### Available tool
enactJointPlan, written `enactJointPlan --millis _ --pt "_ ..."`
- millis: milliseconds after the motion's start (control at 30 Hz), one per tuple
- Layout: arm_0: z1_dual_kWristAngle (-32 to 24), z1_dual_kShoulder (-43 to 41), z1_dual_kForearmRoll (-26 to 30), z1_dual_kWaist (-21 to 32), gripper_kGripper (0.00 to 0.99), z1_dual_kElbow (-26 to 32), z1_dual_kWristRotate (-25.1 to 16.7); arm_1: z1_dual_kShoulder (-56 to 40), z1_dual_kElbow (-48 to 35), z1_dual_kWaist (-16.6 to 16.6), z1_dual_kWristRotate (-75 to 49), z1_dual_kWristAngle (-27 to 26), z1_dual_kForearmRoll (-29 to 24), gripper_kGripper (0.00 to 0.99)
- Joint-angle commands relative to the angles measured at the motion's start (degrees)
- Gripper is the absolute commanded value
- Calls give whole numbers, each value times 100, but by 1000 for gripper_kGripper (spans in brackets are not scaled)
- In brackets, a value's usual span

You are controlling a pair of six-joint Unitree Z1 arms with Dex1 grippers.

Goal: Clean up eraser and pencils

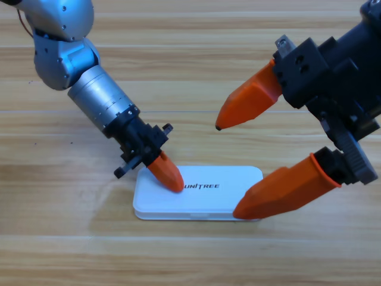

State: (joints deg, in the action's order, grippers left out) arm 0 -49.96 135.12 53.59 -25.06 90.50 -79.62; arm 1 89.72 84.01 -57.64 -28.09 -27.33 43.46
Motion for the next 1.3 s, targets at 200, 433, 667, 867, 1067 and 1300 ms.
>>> enactJointPlan --millis 200,433,667,867,1067,1300 --pt "56 164 -6 -183 0 -129 201 178 1 60 31 -80 -128 960" --pt "399 -1084 1031 -183 831 504 552 186 -7 60 31 -80 -128 960" --pt "1260 -3202 1066 -403 965 425 1335 186 -25 60 23 -80 -128 960" --pt "1515 -4407 1093 -772 965 -173 1862 178 -25 60 23 -80 -128 960" --pt "2350 -4530 1101 -1554 983 -323 3101 186 -25 60 23 -80 -128 960" --pt "2886 -4292 1057 -1959 990 -243 4094 186 -25 60 23 -80 -128 960"
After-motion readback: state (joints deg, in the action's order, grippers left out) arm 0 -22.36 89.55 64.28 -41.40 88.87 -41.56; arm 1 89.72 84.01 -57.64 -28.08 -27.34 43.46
